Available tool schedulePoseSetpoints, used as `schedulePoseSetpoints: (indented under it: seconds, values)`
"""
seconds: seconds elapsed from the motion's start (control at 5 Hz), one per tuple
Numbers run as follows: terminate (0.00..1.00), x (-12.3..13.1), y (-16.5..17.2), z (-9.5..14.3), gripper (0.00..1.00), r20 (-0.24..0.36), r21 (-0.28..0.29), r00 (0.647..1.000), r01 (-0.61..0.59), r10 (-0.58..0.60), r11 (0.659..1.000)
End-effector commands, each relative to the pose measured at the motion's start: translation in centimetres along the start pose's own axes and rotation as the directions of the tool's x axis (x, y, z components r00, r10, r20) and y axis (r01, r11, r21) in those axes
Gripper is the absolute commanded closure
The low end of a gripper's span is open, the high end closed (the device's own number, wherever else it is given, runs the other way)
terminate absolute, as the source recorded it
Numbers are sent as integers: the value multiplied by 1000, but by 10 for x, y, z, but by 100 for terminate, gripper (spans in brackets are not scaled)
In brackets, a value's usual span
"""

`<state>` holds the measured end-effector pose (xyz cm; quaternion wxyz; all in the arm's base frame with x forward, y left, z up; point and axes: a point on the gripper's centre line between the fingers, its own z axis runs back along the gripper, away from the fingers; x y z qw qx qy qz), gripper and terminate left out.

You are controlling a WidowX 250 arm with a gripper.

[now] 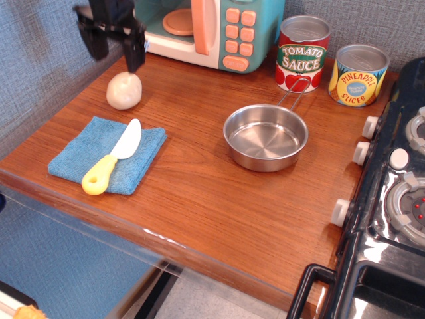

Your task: Put the egg between the microwave and the blue cloth

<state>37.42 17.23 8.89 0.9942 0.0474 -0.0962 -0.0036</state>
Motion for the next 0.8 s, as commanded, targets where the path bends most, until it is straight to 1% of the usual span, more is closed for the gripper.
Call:
schedulePoseSetpoints:
  seconds: [0.0,0.2,0.4,0.6]
  values:
    - [0,2,-11,59,0,47,-40,998,-28,30,999]
    - [0,-6,-18,53,0,-8,-87,999,-39,38,995]
    - [0,-6,-18,53,0,-8,-87,999,-39,38,995]
    - [100,-6,-18,53,0,-8,-87,999,-39,38,995]
